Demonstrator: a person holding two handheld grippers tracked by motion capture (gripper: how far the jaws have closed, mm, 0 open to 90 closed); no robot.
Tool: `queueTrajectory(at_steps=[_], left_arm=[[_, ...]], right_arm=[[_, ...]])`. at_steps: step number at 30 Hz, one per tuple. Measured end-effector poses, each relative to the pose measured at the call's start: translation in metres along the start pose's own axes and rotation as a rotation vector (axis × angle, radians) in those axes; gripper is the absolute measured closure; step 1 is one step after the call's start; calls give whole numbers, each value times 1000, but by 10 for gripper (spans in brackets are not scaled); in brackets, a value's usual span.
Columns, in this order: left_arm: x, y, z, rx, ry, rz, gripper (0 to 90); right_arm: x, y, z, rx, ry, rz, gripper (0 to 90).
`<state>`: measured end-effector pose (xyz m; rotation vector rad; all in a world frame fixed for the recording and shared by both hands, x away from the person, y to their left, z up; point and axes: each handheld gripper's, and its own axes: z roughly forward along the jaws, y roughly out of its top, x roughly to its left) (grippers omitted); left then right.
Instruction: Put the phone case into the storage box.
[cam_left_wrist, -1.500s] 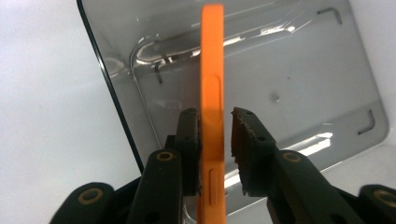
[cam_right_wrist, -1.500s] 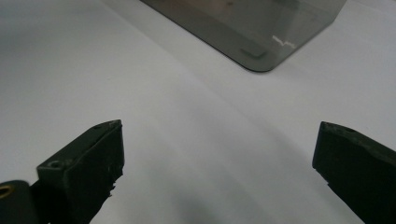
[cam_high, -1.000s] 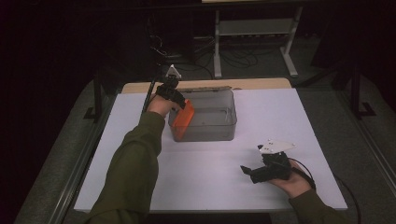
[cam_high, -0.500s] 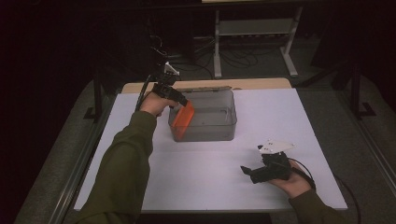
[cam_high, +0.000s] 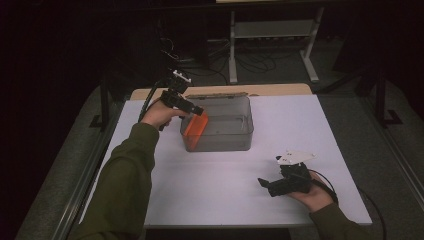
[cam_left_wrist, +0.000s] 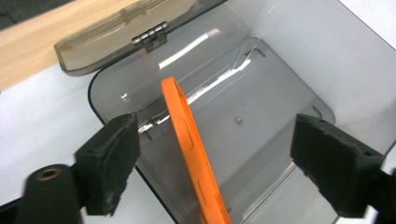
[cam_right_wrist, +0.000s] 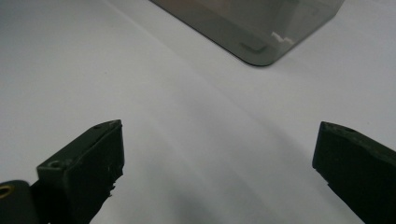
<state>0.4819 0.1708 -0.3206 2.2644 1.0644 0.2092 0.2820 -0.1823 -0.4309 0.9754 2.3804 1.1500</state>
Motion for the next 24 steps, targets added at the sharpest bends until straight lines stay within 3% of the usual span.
queueTrajectory(at_steps=[8, 13, 24], left_arm=[[-1, -12, -8, -66, -56, 66, 1], [-1, -22, -13, -101, -77, 85, 0], [-7, -45, -18, -127, -103, 130, 0]], right_arm=[[0, 0, 1, 4, 0, -4, 17], [0, 0, 1, 5, 0, -4, 18], [0, 0, 2, 13, -7, -3, 17]])
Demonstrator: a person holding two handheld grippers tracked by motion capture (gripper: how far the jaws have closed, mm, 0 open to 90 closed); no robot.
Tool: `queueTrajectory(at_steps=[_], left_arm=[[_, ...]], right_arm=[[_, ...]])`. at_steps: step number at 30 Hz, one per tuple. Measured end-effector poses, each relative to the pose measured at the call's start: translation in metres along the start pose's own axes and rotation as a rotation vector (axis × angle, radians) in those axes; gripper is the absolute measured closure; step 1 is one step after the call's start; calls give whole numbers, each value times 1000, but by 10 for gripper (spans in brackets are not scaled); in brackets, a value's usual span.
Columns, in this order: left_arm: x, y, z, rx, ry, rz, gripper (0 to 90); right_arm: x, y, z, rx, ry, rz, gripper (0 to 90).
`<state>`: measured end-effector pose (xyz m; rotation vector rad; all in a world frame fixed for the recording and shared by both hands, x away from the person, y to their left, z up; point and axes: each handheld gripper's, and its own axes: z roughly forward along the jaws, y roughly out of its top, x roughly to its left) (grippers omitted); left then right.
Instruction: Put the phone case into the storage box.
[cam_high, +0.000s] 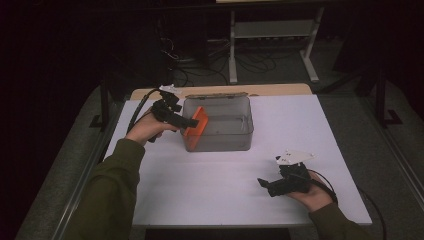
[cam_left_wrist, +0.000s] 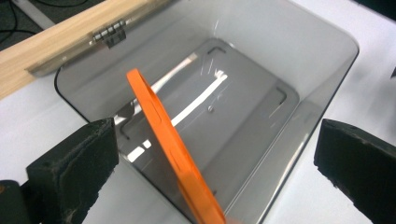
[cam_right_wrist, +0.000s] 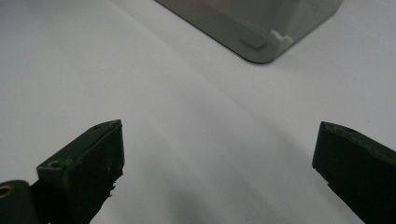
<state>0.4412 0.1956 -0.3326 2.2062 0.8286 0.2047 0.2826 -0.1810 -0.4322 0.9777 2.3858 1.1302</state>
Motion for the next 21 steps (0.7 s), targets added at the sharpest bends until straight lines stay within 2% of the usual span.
queueTrajectory(at_steps=[11, 21], left_arm=[[-7, -22, -12, -34, -17, 31, 0], [-19, -45, -21, -69, -11, 69, 0]], right_arm=[[0, 0, 1, 5, 0, -3, 17], [0, 0, 1, 9, -2, -5, 17]])
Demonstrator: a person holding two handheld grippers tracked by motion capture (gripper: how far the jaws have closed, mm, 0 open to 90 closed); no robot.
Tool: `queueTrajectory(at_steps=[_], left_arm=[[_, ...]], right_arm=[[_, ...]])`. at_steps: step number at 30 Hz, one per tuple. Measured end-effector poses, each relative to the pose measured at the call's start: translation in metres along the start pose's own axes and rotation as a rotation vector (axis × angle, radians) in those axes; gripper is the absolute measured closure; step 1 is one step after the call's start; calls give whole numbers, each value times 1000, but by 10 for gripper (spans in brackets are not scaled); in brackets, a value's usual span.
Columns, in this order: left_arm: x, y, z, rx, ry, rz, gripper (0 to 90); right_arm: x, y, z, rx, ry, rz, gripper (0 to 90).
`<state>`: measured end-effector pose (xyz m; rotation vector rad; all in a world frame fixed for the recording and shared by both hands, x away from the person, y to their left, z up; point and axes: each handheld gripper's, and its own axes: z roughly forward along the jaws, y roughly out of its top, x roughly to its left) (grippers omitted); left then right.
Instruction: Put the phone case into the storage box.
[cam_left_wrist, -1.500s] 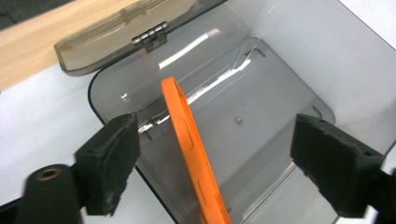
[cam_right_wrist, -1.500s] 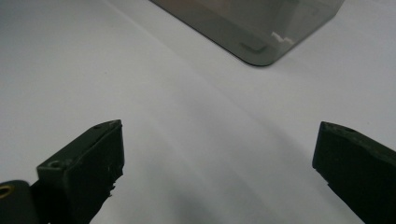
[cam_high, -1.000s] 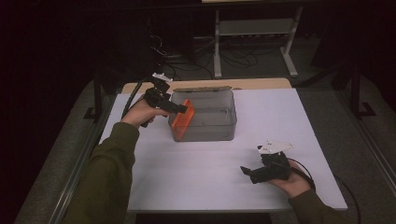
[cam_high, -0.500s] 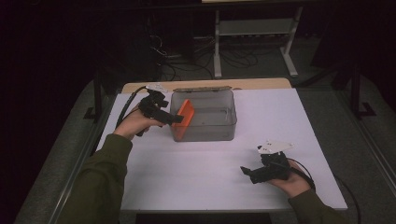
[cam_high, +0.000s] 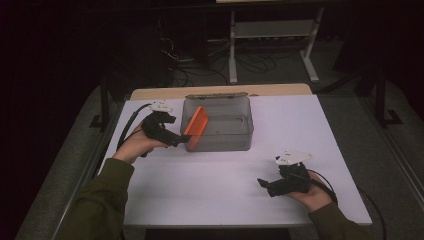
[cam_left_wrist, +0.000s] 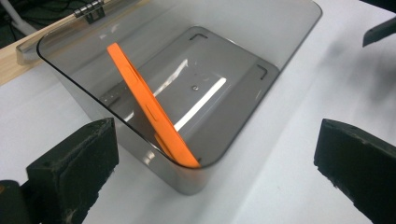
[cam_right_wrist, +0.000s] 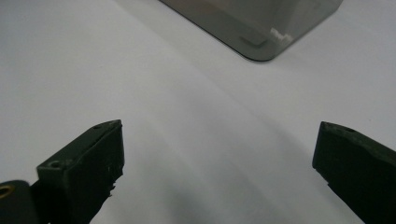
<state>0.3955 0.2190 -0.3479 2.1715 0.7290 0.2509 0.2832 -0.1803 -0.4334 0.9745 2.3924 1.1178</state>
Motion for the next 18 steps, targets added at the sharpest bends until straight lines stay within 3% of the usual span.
queueTrajectory(at_steps=[9, 18], left_arm=[[-11, -24, -8, -18, 24, 27, 0], [-23, -54, -14, -44, 35, 19, 0]], right_arm=[[0, 0, 0, 2, -2, 0, 17], [0, 0, 0, 2, -2, 0, 17]])
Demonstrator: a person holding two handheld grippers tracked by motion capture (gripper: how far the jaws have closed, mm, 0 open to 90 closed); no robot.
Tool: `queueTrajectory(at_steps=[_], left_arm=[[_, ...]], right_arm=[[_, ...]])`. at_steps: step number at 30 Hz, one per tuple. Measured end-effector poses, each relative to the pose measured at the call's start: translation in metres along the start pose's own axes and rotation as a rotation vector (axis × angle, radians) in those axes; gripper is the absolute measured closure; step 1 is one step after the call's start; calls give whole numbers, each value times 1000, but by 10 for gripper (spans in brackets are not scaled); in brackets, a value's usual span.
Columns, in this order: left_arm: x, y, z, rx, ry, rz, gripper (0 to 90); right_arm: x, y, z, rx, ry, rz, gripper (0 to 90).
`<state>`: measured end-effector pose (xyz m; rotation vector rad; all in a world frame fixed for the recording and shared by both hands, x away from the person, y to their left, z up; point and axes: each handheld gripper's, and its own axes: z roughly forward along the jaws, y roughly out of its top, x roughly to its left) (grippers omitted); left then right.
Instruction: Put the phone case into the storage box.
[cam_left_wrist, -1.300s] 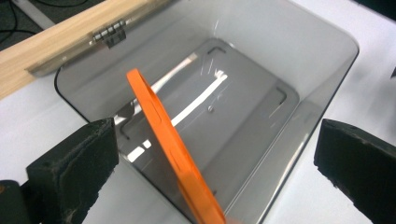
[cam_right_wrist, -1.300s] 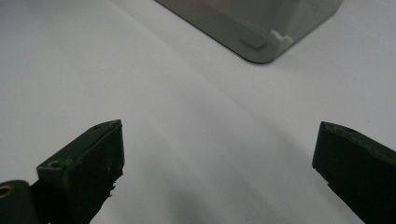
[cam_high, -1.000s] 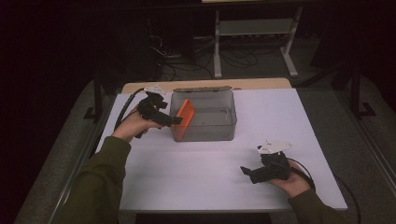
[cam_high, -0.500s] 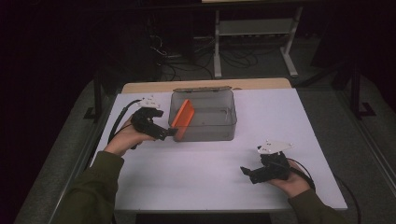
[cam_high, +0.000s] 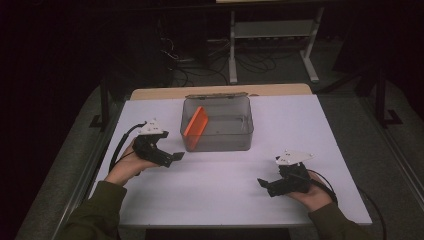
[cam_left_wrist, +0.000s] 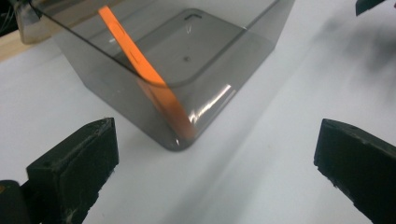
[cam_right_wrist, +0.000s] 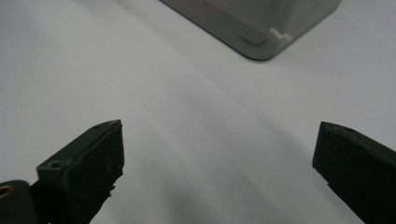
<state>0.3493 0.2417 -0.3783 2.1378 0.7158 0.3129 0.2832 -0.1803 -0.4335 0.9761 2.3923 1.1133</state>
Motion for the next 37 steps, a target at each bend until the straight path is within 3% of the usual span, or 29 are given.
queueTrajectory(at_steps=[22, 37], left_arm=[[-26, -68, -5, -32, 34, -11, 0], [-29, -79, 4, 31, 42, 5, 0]], right_arm=[[0, 0, 0, -2, -3, -1, 17], [0, -1, 1, 9, -2, -2, 18]])
